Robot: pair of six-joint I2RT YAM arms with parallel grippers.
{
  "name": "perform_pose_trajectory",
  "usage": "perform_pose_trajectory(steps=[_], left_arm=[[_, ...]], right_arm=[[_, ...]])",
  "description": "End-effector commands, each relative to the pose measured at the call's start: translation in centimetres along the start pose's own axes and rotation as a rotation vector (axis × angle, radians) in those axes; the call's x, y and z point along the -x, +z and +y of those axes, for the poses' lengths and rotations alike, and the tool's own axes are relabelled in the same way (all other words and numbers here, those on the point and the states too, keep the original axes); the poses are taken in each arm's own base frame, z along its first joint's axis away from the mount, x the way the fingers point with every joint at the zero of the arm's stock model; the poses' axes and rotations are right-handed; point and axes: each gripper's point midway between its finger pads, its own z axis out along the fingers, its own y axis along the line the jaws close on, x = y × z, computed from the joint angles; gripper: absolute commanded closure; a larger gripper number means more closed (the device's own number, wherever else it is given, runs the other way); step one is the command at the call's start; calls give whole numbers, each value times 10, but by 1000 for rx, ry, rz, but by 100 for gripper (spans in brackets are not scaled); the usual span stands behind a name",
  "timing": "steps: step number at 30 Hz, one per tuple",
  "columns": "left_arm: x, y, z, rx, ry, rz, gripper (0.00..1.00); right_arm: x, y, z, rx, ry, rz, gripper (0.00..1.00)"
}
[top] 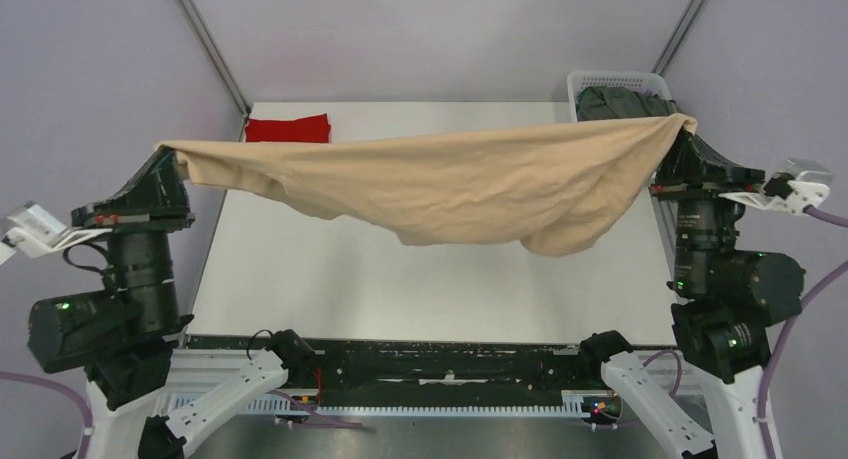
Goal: Fold and stack the t-shirts
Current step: Flatten out the tshirt
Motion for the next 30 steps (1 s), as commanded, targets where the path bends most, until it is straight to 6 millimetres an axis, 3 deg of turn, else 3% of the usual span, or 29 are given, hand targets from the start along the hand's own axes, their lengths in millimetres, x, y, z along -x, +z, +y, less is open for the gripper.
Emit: perform_pose_trajectory(steps=[1, 4, 7, 11, 14, 16, 19, 22, 24, 25, 27, 28, 29, 30], left_arm=[[40, -14, -1, -67, -24, -57, 98], [35, -12, 0, -53, -7, -46, 98], [16, -1, 10, 43, 50, -28, 98], [-30, 17, 26, 214, 174, 16, 98], [-84, 25, 39, 325, 278, 79, 98], [-127, 24, 52, 392, 366, 139, 98], [-213, 22, 74, 403, 429, 287, 98], [-313, 17, 105, 356, 411, 569, 98], [-358, 11, 128, 378, 397, 710, 98], [-376, 9, 136, 382, 407, 763, 98], [-395, 9, 147, 396, 416, 820, 98], [-403, 9, 151, 397, 415, 843, 98], [-409, 8, 156, 403, 405, 864, 98], [-414, 6, 160, 415, 395, 886, 98]], right_arm=[[23, -11, 25, 156, -18, 7, 100], [11, -9, 31, 186, -40, 61, 100], [-11, -2, 23, 135, -60, 111, 100], [-68, 7, 4, 26, -98, 242, 100], [-139, 12, -15, -74, -163, 395, 100], [-198, 11, -30, -141, -224, 525, 100], [-286, 9, -43, -173, -299, 719, 100], [-368, 11, -44, -102, -297, 886, 95], [-400, 22, -44, -93, -297, 958, 82], [-409, 31, -44, -97, -310, 980, 68], [-423, 39, -48, -126, -348, 1043, 43], [-423, 44, -50, -147, -360, 1049, 27], [-421, 44, -54, -170, -377, 1053, 4], [-416, 42, -60, -204, -395, 1047, 2]])
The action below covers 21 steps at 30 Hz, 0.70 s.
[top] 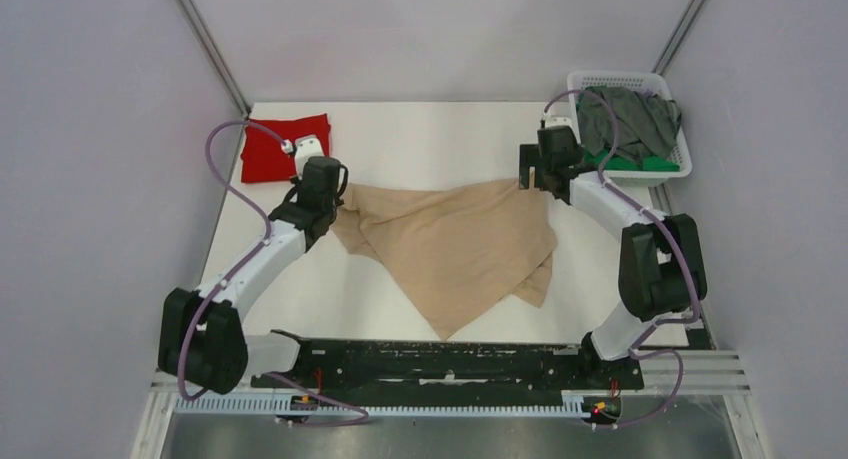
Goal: Fold and stack the t-shirts
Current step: Flatten out the tshirt
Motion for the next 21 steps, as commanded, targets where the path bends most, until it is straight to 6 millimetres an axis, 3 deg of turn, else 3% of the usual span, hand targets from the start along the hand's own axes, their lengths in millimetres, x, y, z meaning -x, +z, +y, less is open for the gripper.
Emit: perform_pose_trajectory(steps=[1, 4, 6, 8, 11, 13, 15, 21], left_arm=[[-1, 9, -22, -110, -149, 61, 98], [-14, 14, -18, -108, -157, 98, 98], [-21, 14, -16, -117, -159, 112, 98], [-25, 11, -15, -128, -166, 118, 98], [-33, 9, -14, -145, -179, 128, 98], [-38, 7, -14, -155, -183, 142, 98], [-41, 6, -15, -165, -191, 151, 98], [-50, 7, -19, -191, -213, 174, 98]], right_arm=[[61, -28, -17, -79, 63, -143, 2], [41, -48, -33, -120, 88, -145, 2], [27, -65, -23, -31, 89, -155, 2], [13, -86, 4, 124, 68, -182, 2], [-21, -131, 79, 506, -42, -196, 2], [-55, -164, 125, 713, -142, -157, 2], [-90, -191, 157, 810, -278, -108, 2], [-175, -241, 216, 897, -580, 25, 10]])
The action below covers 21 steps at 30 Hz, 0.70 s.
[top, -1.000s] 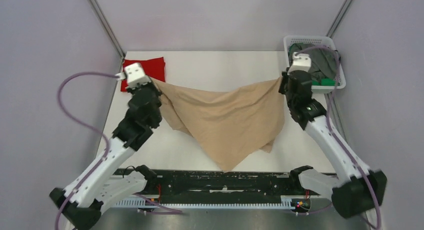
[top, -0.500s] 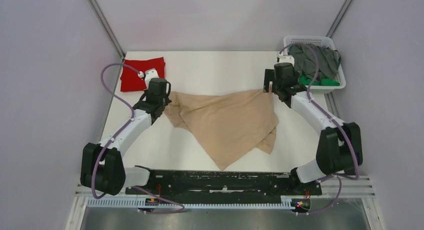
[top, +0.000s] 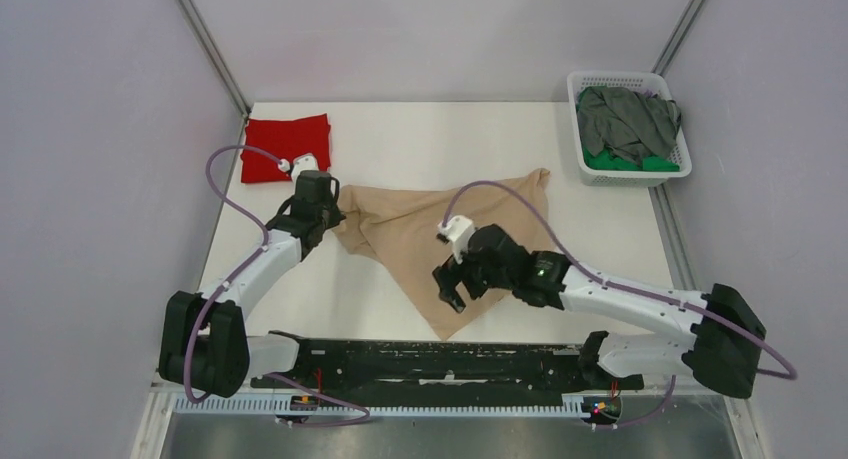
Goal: Fold and stack the t-shirts
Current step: Flatten out the tshirt
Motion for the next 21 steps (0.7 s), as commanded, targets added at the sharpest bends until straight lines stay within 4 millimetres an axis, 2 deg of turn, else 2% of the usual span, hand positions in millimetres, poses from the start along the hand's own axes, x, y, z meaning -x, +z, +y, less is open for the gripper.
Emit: perform_pose_trajectory(steps=[1, 5, 8, 13, 21], left_arm=[[8, -3, -13, -63, -83, -29, 98], [7, -5, -10, -59, -84, -30, 98], [8, -6, -11, -66, -89, -32, 98], [7, -8, -11, -76, -96, -32, 98], [8, -10, -9, -73, -101, -42, 98]], right_arm=[[-29, 5, 58, 67, -134, 115, 11], [-59, 11, 85, 54, -255, 196, 23], [-71, 23, 91, 32, -297, 221, 30], [-81, 39, 85, -34, -320, 253, 39], [-99, 48, 76, -78, -317, 294, 48]])
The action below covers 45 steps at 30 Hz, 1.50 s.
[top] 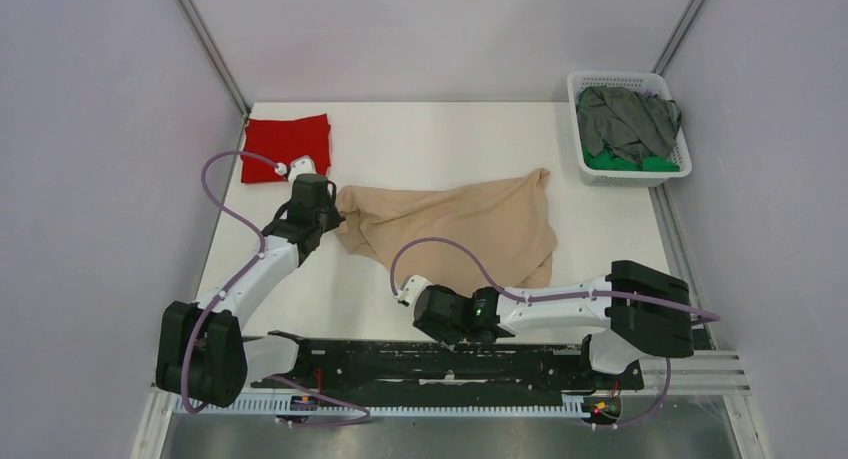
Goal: Fold and stack the t-shirts
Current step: Flatten out the tshirt
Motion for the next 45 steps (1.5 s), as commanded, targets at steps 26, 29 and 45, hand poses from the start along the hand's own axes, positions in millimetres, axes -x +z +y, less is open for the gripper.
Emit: perform_pose_trajectory(steps=[26, 29, 45], left_arm=[[33, -18, 9, 47, -31, -115, 98], [43, -23, 8, 50, -39, -141, 98], [185, -80, -54, -97, -87, -422, 98]], right_arm=[[18, -2, -81, -227, 300, -104, 100], [48, -34, -128, -367, 380, -241, 100], [118, -243, -355, -1020, 535, -727, 100]])
